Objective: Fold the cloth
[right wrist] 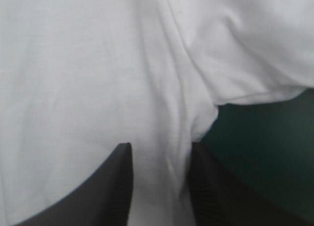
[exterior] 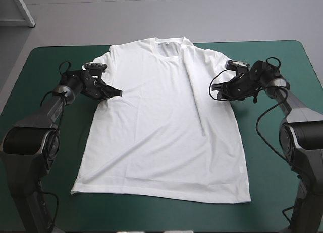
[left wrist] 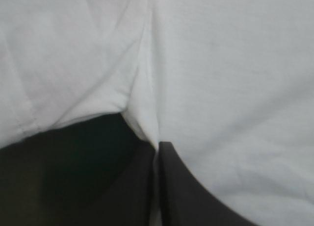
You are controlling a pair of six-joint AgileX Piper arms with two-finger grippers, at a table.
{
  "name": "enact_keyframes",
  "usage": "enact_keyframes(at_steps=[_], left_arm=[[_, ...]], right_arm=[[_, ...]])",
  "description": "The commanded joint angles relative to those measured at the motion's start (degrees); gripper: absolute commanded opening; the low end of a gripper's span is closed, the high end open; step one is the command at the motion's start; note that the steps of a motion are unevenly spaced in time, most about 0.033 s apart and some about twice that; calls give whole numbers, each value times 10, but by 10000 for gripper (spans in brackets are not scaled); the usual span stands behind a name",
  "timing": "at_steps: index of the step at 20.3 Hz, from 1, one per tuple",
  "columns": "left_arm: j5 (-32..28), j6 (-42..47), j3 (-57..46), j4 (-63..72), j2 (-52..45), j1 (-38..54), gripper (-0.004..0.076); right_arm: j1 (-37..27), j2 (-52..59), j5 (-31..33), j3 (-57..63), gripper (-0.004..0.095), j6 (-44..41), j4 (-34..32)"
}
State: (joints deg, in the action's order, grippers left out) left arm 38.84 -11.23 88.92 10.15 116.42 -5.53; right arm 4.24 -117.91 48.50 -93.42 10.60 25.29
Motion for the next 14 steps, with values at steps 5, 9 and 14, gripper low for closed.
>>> enact_keyframes(at_steps=[5,9,14], left_arm=[[59,8,4,3,-31,-2,21],[57,8,24,-26,-71,-2,21],[68,30,83,-89,-137,-2,21]], right_arm=[[6,34,6,-8,-18,37,16],[5,103,-5,-8,-17,46,-2],[5,194,-21,-8,-17,46,-56]])
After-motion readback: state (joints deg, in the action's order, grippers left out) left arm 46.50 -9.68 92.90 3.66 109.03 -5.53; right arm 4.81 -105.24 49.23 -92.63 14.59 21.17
